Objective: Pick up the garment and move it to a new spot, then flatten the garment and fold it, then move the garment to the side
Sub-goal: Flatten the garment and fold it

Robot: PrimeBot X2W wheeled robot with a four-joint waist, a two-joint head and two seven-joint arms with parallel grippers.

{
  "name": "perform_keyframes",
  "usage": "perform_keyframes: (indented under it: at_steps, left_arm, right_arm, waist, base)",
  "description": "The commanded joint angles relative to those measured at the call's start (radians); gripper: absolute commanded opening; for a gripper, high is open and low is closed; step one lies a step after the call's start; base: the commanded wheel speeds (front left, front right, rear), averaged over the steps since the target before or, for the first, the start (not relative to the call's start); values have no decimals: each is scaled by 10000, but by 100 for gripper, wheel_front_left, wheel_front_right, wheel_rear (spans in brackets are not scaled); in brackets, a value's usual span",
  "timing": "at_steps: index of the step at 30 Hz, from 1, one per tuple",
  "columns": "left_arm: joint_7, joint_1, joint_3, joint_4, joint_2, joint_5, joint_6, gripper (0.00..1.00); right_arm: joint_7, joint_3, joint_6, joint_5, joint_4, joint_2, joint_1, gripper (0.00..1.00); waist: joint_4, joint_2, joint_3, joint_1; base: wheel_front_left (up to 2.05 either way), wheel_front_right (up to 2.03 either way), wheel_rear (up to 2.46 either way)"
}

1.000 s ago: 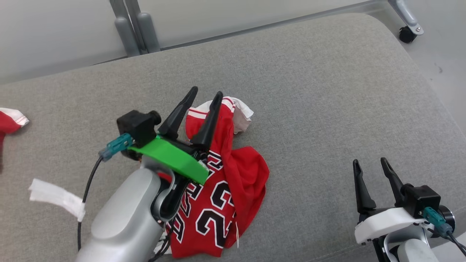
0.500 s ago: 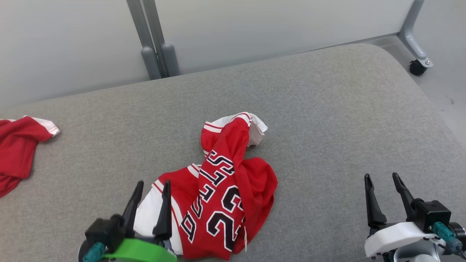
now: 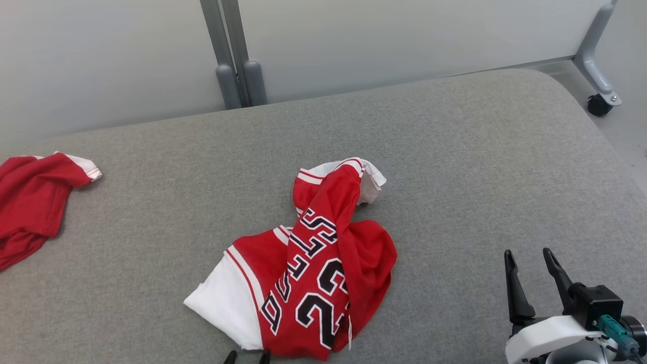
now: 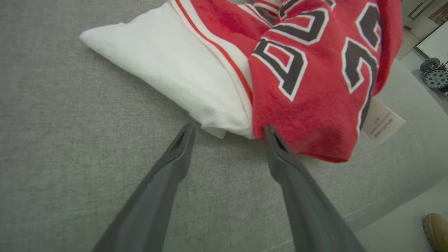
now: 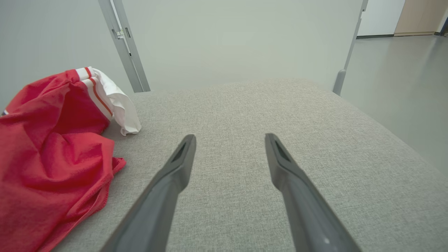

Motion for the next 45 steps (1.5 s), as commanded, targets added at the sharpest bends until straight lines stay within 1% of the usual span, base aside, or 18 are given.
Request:
perform_keyframes:
  at_steps: [1,3,6,11,12,13,14,15,16,22,29,34,37,41,45]
  left_arm:
    - [4,-225,84,223,85,52,210,100]
    - [-2,-400,304,500,10,-232,410,100]
    - [-15,-646,593,695,-83,-808,427,100]
    - [316,-1002,761,1024,-138,-1787,171,100]
    - [315,-1114,763,1061,-155,-2007,118,47]
    - [314,-1203,735,1078,-161,-2153,60,40]
    - [242,-1293,763,1057,-167,-2320,19,21]
    - [189,-1365,805,1004,-172,-2521,-36,13]
    - [149,-1437,792,939,-175,-2797,-86,0]
    - [101,-1771,458,478,-184,-3995,-270,0]
    - [121,-2563,126,42,-154,-4551,-305,0]
    - [199,-3791,356,-494,124,-4620,-300,0]
    - [355,-4832,528,-634,331,-4432,-86,0]
    - [458,-6206,639,-411,384,-4281,199,0]
    - [509,-7641,686,112,583,-3911,384,0]
  right_arm:
    - [-2,16,-5,-64,-10,-12,-29,100]
    - [-2,29,-7,-62,-14,-14,-26,100]
    - [-2,48,-5,-69,-19,-14,-33,100]
    - [-2,63,-5,-41,0,-14,-129,100]
    - [-2,68,-5,-31,0,-15,-169,100]
    - [-2,67,-5,-23,2,-15,-203,100]
    - [-2,65,-5,-13,3,-15,-234,100]
    - [-2,74,-5,-9,5,-13,-261,100]
    - [-2,79,-5,-4,6,-13,-283,100]
    - [-2,87,-5,16,28,-13,-310,100]
    - [-2,158,-5,60,90,-15,-483,100]
    - [-2,210,-5,56,98,-13,-651,100]
    - [-2,298,-5,95,88,-15,-806,100]
    - [-2,445,-5,189,71,-15,-1040,100]
    - [-2,561,-5,363,39,-12,-1361,100]
  waist:
    - [-29,0,36,0]
    - [-59,0,73,0]
    - [-120,0,214,0]
    - [-214,0,365,0]
    - [-238,0,419,0]
    - [-250,0,450,0]
    - [-266,0,482,0]
    - [-283,0,507,0]
    - [-296,0,531,0]
    - [-326,0,612,0]
    - [-375,0,758,0]
    - [-468,0,910,0]
    - [-606,0,1095,0]
    - [-917,0,1479,0]
    - [-1331,0,2075,0]
  base:
    - [0,0,0]
    - [0,0,0]
    - [0,0,0]
    - [0,0,0]
    - [0,0,0]
    - [0,0,0]
    - [0,0,0]
    - [0,0,0]
    - [0,0,0]
    - [0,0,0]
    - [0,0,0]
    - [0,0,0]
    - [0,0,0]
    - [0,0,0]
    - [0,0,0]
